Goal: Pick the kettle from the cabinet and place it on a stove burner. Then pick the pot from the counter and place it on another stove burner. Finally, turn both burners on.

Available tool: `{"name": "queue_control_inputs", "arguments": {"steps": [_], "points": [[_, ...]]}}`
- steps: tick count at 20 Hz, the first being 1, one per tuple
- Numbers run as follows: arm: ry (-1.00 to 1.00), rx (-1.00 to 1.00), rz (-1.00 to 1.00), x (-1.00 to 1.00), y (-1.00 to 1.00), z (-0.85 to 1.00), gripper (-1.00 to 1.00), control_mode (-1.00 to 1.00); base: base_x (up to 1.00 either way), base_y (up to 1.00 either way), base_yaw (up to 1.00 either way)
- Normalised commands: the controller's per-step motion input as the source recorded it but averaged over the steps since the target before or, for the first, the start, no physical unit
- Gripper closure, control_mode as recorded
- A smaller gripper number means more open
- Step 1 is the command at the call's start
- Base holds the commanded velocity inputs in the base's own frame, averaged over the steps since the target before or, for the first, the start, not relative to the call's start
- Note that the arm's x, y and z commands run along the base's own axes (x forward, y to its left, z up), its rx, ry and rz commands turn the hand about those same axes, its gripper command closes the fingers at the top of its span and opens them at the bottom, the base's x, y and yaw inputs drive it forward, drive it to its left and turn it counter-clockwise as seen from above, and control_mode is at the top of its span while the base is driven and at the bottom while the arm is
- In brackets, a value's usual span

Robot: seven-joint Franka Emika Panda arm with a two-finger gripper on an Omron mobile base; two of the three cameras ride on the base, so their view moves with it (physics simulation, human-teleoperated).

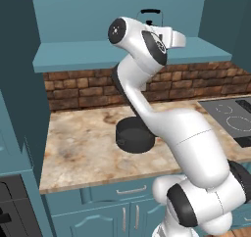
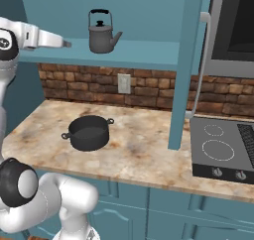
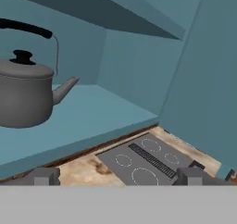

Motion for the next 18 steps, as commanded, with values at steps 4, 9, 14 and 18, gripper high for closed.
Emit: {"name": "queue_control_inputs", "arguments": {"steps": [4,9,14,18], "points": [[-0.10,-0.05,-0.05,0.05,0.00,0.03,-1.00,-1.00,0.00,0.00,0.00],[-0.11,-0.05,-0.05,0.04,0.00,0.02,-1.00,-1.00,0.00,0.00,0.00],[-0.07,-0.05,-0.05,0.05,0.00,0.11,-1.00,-1.00,0.00,0.00,0.00],[-0.02,-0.03,-0.05,0.08,0.00,0.16,-1.00,-1.00,0.00,0.00,0.00]]}}
